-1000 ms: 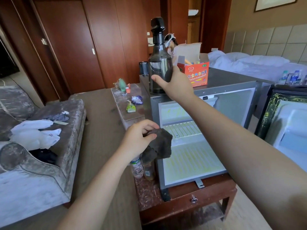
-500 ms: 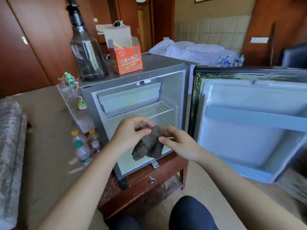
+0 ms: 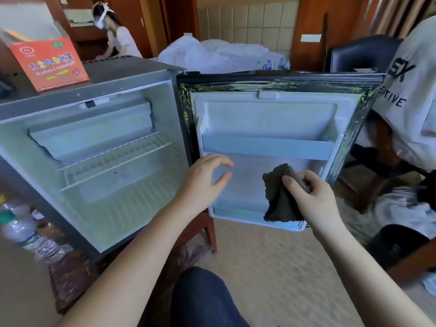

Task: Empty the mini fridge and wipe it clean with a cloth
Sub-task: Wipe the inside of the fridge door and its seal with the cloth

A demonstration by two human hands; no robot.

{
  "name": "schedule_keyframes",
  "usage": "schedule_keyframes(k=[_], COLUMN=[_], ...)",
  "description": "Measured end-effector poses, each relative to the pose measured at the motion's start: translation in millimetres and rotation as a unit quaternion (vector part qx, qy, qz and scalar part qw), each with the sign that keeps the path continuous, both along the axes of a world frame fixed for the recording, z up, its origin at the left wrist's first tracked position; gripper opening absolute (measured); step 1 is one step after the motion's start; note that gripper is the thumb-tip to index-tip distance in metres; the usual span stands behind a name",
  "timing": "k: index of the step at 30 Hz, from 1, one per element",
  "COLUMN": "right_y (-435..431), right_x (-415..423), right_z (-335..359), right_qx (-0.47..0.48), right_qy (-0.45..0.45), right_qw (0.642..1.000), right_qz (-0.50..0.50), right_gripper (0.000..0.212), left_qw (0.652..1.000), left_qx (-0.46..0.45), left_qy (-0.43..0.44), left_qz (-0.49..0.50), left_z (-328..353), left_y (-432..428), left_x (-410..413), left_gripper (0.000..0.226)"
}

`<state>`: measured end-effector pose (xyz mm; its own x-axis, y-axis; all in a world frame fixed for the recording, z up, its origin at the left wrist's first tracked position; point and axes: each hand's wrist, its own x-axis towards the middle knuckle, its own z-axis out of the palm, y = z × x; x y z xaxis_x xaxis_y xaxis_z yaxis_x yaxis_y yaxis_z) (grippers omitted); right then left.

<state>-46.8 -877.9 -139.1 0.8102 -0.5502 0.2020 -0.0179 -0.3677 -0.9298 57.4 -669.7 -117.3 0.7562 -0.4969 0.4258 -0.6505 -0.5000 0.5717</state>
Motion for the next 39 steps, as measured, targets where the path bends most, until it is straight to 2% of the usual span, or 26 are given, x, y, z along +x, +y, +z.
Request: schedule_keyframes(k=[4, 7, 9, 11, 14, 17, 20, 25, 27, 29, 31, 35, 39], right_y=[-23.1, -34.4, -44.8, -54.6, -61.5, -60.0, -58.7, -62.4, -64.9, -65.5, -63.7, -46.6, -5.1], right_x=[-12.3, -7.4, 7.0, 26.7, 51.9, 61.8, 59.4, 50.7, 46.9, 42.5, 39.9, 55.3, 102.4], right_z=[10.7, 20.1, 17.2, 6.2, -11.0, -13.1, -11.1, -7.5, -0.7, 2.5, 2.9, 1.0, 0.2], right_qx=[-0.091, -0.228, -0.326, -0.418, -0.503, -0.523, -0.525, -0.568, -0.584, -0.623, -0.654, -0.636, -0.621], right_qy=[-0.090, -0.200, -0.252, -0.257, -0.199, -0.168, -0.156, -0.164, -0.173, -0.157, -0.131, -0.161, -0.182], right_qw=[0.983, 0.931, 0.887, 0.853, 0.827, 0.816, 0.821, 0.794, 0.782, 0.755, 0.733, 0.731, 0.726], right_qz=[-0.133, -0.204, -0.208, -0.177, -0.154, -0.180, -0.160, -0.139, -0.130, -0.129, -0.138, -0.187, -0.231], right_gripper=[0.028, 0.024, 0.024, 0.025, 0.030, 0.035, 0.047, 0.030, 0.037, 0.045, 0.041, 0.027, 0.027], left_qw=[0.993, 0.985, 0.980, 0.973, 0.950, 0.943, 0.941, 0.941, 0.940, 0.939, 0.938, 0.938, 0.946], left_qx=[0.040, 0.062, 0.083, 0.107, 0.112, 0.062, 0.031, 0.001, -0.016, -0.035, -0.050, -0.061, -0.050], left_qy=[-0.107, -0.155, -0.172, -0.196, -0.281, -0.320, -0.331, -0.333, -0.336, -0.338, -0.338, -0.334, -0.318], left_qz=[0.022, 0.042, 0.049, 0.058, 0.074, 0.060, 0.054, 0.056, 0.058, 0.061, 0.066, 0.062, 0.043], left_z=[-2.1, 5.0, 8.8, 8.5, 0.6, -2.8, -4.4, -7.1, -8.8, -11.2, -13.0, -13.9, -11.1], left_y=[-6.9, -7.2, -7.4, -8.5, -12.1, -14.6, -16.7, -19.5, -19.3, -18.9, -18.6, -17.4, -15.4], left_x=[15.9, 35.2, 51.8, 67.7, 85.9, 95.5, 95.9, 95.9, 95.9, 96.1, 95.7, 94.6, 98.0], left_gripper=[0.030, 0.043, 0.047, 0.047, 0.035, 0.029, 0.029, 0.030, 0.031, 0.029, 0.026, 0.028, 0.036])
